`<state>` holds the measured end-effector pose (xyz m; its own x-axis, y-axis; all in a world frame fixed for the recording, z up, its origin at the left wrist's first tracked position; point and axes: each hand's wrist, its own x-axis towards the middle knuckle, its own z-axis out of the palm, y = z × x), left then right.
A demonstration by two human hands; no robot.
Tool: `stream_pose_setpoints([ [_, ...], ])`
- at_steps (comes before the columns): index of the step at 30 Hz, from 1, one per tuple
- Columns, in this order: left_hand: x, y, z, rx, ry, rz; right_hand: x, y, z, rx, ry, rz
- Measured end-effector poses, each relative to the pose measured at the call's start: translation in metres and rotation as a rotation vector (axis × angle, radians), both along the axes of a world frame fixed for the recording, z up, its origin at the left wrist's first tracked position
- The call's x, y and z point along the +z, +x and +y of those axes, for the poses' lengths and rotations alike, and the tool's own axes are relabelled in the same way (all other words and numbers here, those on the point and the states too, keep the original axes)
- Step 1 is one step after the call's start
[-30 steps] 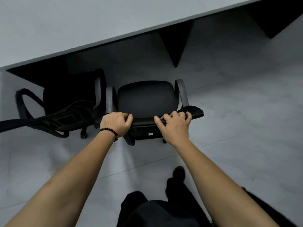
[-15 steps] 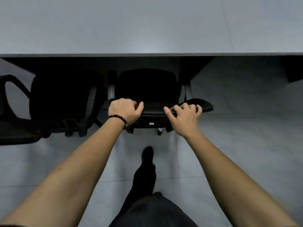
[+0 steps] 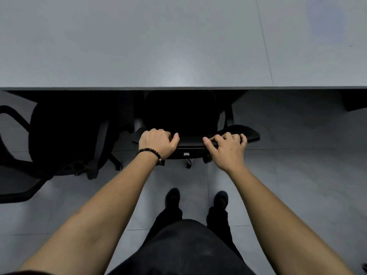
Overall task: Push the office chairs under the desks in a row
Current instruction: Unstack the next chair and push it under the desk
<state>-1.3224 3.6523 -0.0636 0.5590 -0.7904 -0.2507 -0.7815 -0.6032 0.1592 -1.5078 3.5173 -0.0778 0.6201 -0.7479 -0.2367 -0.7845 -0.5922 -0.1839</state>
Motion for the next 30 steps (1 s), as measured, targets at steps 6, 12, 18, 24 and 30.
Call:
stream_pose_setpoints([
  [6,-0.001,-0.046,0.013,0.031,-0.004,-0.004,0.004,-0.042,0.002,0.066,0.015,0.029],
  [12,0.007,-0.066,0.007,0.131,-0.023,-0.088,0.015,-0.069,-0.026,0.149,0.126,-0.030],
  [18,-0.002,-0.108,0.032,0.339,0.014,-0.098,0.011,-0.087,-0.037,0.080,0.069,-0.028],
  [24,0.001,-0.106,0.026,0.382,0.030,-0.009,0.006,-0.090,-0.040,0.100,0.069,-0.069],
  [30,-0.001,-0.091,0.025,0.365,0.022,-0.037,0.002,-0.081,-0.038,0.099,0.013,-0.104],
])
